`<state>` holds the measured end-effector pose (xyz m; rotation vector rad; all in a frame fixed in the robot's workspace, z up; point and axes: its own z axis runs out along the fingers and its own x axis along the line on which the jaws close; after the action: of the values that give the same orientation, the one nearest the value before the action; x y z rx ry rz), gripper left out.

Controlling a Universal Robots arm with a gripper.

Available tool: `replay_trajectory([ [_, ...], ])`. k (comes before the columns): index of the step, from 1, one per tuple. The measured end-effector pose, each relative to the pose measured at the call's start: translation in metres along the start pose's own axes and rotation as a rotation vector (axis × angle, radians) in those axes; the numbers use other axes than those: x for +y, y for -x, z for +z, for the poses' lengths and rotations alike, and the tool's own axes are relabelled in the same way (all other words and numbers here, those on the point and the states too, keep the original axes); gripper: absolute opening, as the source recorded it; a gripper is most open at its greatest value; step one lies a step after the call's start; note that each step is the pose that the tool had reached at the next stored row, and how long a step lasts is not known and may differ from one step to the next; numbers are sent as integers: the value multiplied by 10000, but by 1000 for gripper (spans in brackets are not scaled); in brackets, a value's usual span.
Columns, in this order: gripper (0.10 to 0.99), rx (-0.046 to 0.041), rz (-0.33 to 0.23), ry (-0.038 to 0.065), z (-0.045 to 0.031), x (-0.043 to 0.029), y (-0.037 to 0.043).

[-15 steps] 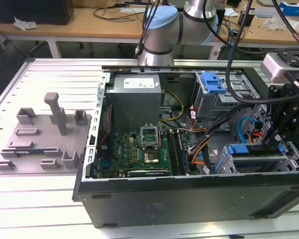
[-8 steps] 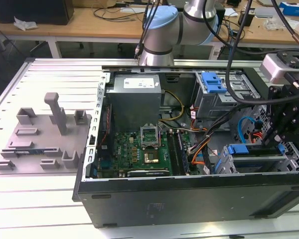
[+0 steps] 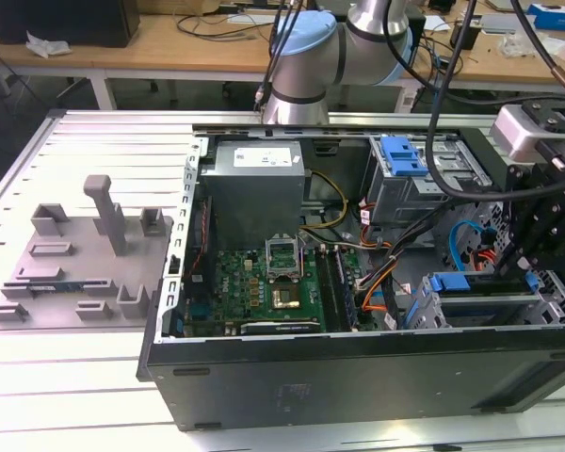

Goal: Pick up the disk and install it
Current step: 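Insert the first disk wire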

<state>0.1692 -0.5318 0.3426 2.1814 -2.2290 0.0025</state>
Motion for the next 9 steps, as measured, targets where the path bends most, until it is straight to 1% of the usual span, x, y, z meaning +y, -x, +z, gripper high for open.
replay_trajectory([
  [9,165,5,0,0,40,-1,1],
])
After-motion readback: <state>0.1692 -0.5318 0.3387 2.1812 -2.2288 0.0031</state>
